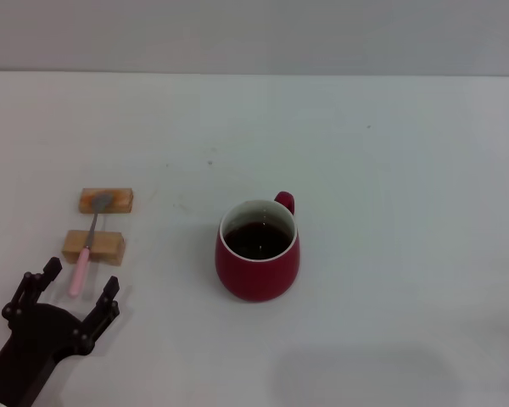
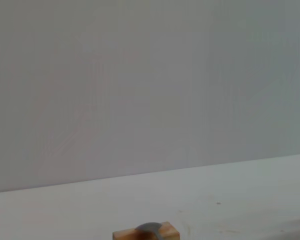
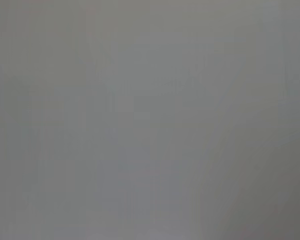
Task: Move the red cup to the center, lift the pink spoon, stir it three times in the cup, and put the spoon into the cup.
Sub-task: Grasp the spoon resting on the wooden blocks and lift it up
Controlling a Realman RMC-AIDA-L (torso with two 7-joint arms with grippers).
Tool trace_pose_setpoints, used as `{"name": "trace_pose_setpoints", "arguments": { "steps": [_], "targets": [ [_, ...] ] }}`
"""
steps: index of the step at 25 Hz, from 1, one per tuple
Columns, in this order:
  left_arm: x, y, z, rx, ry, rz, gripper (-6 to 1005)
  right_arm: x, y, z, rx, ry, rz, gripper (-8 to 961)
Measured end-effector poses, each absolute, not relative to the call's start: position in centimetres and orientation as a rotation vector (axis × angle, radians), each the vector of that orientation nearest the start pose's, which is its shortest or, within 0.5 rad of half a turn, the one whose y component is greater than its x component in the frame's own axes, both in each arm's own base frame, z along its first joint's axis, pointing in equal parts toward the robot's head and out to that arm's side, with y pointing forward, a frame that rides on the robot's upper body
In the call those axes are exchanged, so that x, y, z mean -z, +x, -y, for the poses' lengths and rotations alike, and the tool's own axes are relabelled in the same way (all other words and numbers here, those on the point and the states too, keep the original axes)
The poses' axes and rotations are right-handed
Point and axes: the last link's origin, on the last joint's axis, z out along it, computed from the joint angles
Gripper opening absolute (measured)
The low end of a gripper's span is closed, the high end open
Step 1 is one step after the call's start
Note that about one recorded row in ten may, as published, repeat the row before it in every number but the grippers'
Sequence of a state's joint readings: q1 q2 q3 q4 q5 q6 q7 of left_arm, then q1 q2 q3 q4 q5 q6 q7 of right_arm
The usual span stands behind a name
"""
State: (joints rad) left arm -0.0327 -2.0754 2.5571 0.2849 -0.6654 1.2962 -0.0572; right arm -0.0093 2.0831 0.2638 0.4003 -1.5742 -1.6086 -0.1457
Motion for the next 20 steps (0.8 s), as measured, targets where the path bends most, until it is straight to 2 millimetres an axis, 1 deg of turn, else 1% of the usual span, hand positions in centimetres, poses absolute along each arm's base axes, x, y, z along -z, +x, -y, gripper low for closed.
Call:
{"name": "trace_pose_setpoints", "arguments": {
  "steps": [20],
  "targets": [
    [7.3, -35.3, -18.35, 0.604, -1.878, 0.569, 837, 1.15, 37.0, -15.52, -0.557, -1.204, -0.574, -1]
  ]
}}
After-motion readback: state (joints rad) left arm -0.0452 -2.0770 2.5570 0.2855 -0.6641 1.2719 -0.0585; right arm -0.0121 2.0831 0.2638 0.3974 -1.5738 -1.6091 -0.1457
